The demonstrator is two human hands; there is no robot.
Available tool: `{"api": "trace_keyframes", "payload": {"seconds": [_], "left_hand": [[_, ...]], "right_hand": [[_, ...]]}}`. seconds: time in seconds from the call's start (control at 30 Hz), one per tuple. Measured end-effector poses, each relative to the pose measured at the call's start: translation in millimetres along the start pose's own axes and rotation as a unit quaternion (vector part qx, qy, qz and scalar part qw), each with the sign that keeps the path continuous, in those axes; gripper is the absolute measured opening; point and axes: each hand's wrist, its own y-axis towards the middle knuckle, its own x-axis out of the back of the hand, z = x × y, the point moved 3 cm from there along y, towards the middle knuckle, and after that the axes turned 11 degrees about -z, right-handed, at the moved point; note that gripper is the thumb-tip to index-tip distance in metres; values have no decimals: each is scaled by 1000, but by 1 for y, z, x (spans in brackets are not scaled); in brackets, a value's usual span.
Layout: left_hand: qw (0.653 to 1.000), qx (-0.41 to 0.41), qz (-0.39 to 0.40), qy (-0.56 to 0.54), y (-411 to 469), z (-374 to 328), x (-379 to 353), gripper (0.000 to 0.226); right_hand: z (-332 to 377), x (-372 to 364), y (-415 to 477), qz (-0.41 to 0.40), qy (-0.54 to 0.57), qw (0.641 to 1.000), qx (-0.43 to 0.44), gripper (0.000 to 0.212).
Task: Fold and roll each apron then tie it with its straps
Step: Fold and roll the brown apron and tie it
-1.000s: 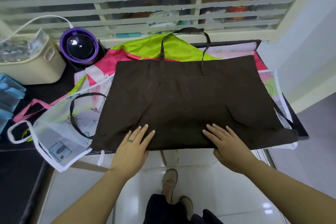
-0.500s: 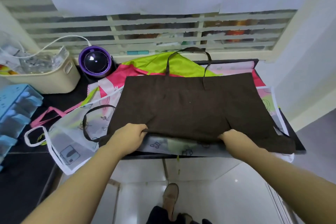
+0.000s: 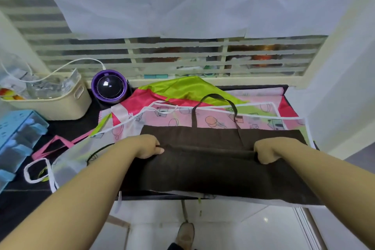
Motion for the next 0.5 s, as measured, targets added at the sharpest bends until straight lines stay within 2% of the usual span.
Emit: {"api": "trace_keyframes", "payload": {"seconds": [0.1, 0.3, 0.43, 0.5], "left_hand": [[999, -5, -37, -10, 29, -2, 10, 45], [999, -13, -43, 3, 89, 8, 7, 42], [997, -19, -75, -16, 115, 24, -18, 23], [994, -21, -108, -28, 117, 29, -27, 24]], "right_hand": [[-9, 7, 26, -53, 8, 999, -11, 27], [-19, 10, 85, -131, 79, 988, -21, 23], [-27, -9, 103, -211, 167, 963, -18, 19], [-27, -20, 104, -273, 178, 945, 13, 18]]}}
